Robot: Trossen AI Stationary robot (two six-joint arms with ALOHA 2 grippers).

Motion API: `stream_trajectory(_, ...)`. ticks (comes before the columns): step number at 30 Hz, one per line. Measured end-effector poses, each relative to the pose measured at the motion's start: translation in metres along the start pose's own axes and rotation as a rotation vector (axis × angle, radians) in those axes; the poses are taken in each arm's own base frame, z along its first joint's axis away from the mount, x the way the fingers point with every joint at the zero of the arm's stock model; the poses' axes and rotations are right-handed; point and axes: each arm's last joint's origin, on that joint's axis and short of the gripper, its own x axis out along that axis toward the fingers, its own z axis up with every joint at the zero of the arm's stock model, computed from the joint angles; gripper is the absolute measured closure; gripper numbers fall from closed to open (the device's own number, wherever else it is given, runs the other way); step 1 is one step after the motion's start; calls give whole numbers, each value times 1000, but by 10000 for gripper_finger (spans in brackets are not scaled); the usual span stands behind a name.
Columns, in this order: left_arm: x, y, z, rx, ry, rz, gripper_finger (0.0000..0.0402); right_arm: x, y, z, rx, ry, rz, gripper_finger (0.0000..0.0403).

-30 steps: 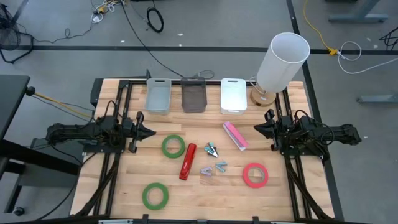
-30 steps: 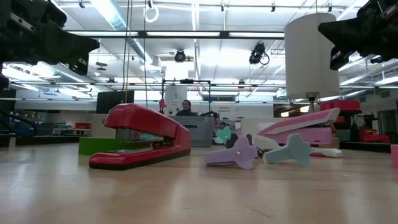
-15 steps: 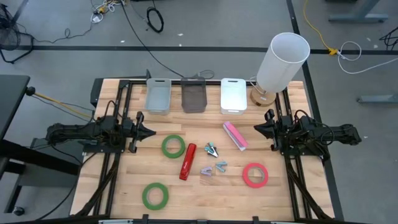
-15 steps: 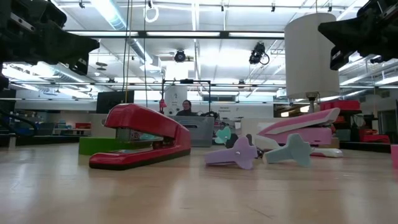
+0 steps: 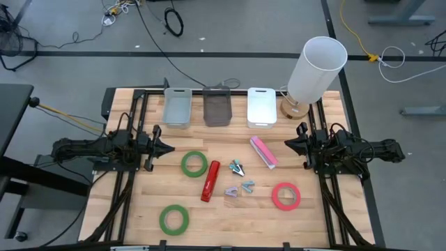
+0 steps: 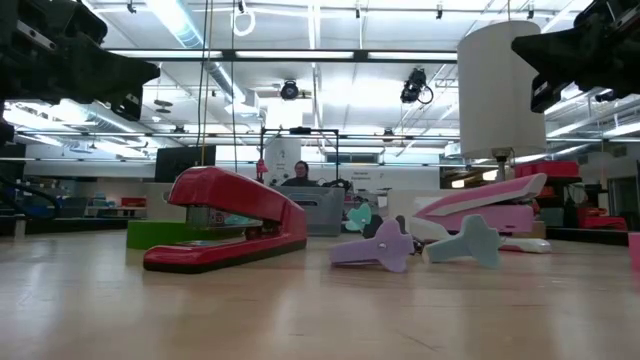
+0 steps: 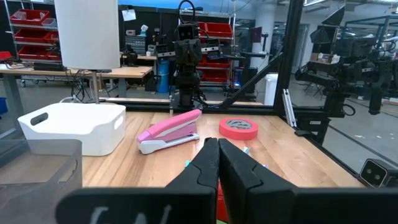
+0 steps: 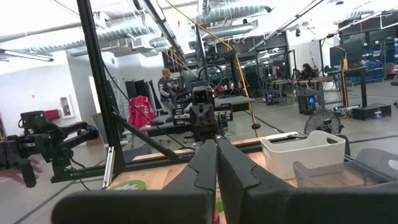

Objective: Pick and place Stapler, Stapler remover, tape

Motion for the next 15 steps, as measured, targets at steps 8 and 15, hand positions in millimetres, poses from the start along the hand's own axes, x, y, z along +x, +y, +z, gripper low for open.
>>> stream_trajectory(8,0,0,0,1,-2,1,392,0,0,0,0,0,0,386)
stream_trajectory(15,-1,0,10,-65,-109,22,392,0,0,0,0,0,0,386)
